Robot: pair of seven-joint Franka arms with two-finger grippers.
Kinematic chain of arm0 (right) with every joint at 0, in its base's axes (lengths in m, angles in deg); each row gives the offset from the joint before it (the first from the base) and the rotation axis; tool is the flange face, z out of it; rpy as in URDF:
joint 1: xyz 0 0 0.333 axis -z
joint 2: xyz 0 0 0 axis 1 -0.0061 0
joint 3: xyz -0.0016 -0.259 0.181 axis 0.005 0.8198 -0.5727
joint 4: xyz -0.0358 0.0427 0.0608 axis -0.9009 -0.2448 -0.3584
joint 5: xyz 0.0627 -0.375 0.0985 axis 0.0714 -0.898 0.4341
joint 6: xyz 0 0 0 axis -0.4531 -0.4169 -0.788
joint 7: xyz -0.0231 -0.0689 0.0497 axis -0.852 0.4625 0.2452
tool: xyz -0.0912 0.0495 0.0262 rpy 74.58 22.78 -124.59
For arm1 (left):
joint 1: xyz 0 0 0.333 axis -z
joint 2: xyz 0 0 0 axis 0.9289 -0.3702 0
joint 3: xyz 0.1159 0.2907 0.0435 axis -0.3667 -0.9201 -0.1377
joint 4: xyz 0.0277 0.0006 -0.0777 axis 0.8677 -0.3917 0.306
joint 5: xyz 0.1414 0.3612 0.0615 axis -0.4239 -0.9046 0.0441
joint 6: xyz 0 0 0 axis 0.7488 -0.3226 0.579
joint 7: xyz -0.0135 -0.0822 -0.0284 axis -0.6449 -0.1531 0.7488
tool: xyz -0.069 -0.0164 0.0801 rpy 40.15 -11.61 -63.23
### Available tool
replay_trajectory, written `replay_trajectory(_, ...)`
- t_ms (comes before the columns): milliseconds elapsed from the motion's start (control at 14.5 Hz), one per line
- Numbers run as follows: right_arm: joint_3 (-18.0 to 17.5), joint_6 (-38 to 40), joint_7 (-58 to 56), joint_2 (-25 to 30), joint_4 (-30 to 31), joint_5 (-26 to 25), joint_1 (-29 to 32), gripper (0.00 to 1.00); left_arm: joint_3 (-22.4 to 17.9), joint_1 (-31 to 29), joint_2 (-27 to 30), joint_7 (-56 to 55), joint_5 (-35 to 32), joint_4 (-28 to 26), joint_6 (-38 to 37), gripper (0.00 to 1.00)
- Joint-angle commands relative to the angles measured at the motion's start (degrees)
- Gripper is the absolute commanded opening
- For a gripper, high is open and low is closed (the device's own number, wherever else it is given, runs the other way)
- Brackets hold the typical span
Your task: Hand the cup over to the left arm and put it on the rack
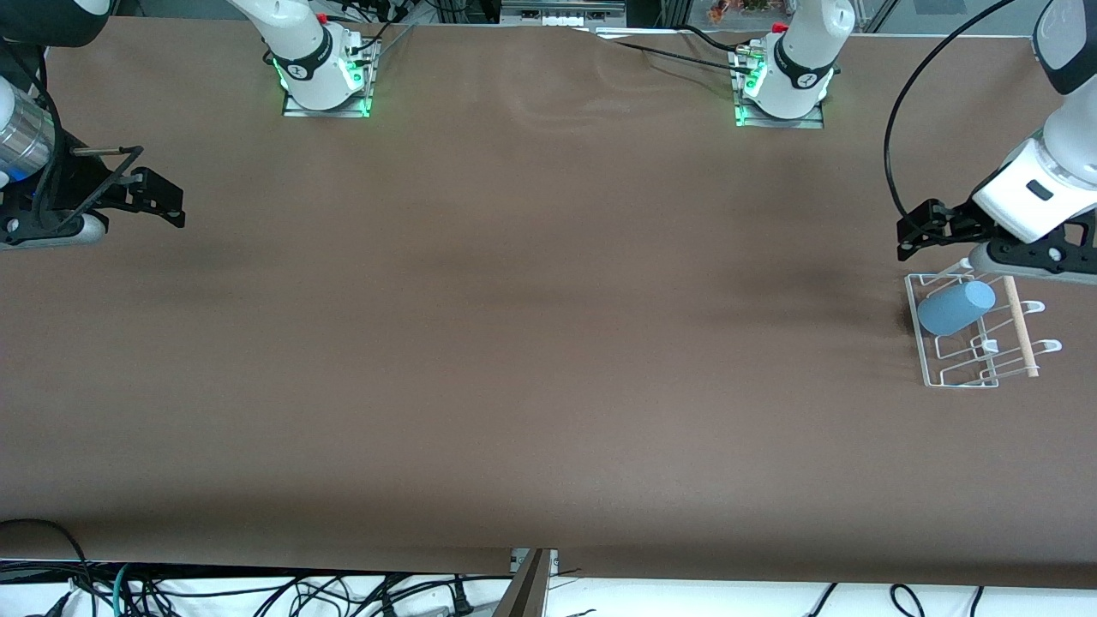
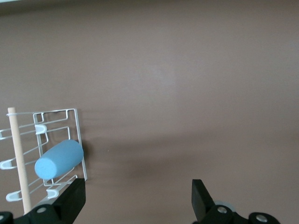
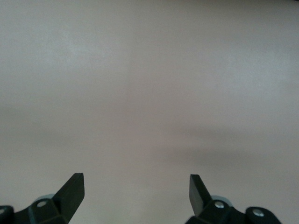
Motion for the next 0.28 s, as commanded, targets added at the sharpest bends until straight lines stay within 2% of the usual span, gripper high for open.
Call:
replay_trajectory(0, 0.10, 1.17, -0.89, -0.47, -1.40, 0.71, -0.14, 0.99, 1.42, -1.96, 1.53, -0.76, 1.19, -2.27, 1.39, 1.00)
replay_trajectory(207, 0.10, 1.17, -0.89, -0.47, -1.40, 0.80, -0.06, 0.99, 1.78, -2.49, 1.26, -0.93, 1.19, -2.18, 1.04, 1.00)
